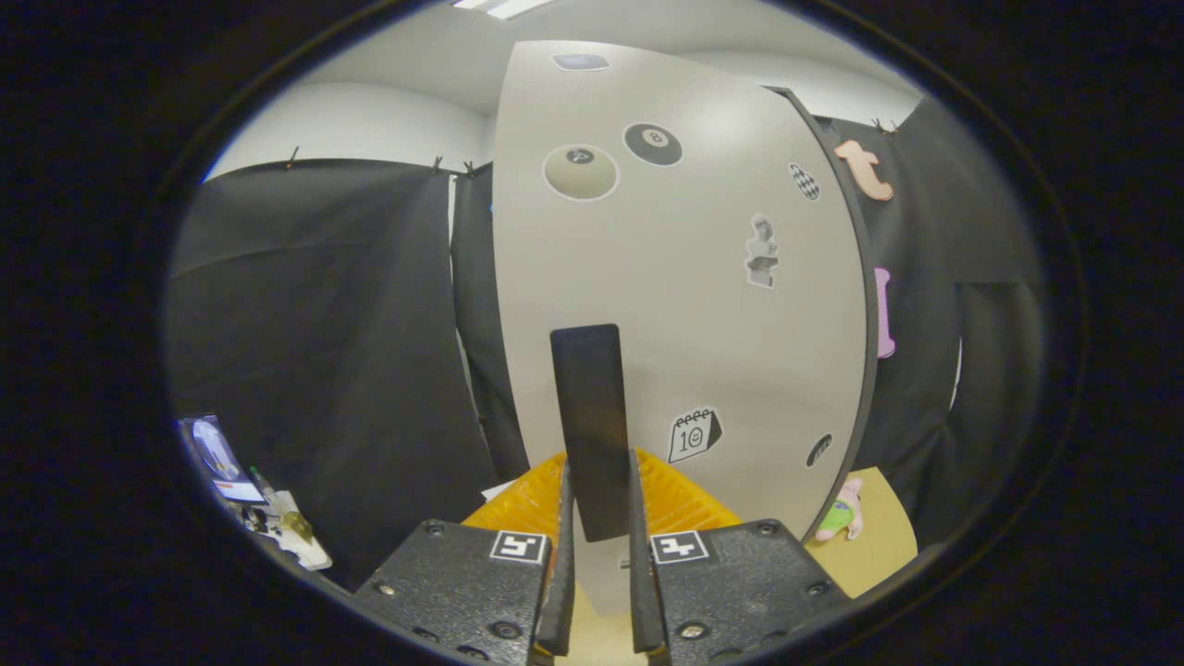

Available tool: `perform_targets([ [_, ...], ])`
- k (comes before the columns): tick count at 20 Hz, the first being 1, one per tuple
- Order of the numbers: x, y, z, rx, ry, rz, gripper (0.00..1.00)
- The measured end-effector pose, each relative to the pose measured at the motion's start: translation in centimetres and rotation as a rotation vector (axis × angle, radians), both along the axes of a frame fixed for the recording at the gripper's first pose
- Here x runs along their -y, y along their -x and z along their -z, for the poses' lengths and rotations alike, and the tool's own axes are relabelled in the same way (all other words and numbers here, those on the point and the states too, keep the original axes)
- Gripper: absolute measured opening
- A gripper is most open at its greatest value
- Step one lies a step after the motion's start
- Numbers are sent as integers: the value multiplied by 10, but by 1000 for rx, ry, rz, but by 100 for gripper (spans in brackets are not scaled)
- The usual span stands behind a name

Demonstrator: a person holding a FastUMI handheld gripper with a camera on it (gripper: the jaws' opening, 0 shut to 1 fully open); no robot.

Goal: Open the shoe cabinet door, grab the shoes and put them into the shoe cabinet, then close the shoe cabinet door.

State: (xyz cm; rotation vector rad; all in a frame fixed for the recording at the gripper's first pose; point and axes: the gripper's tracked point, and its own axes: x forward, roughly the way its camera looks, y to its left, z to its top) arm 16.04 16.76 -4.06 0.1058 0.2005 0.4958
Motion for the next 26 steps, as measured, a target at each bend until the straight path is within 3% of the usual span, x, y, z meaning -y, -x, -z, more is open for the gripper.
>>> perform_targets([
  [4,40,24,2,24,-7,-13,27],
  [8,74,58,0,61,34,33,25],
  [14,118,76,2,71,51,83,17],
  [26,255,77,0,109,36,288,7],
])
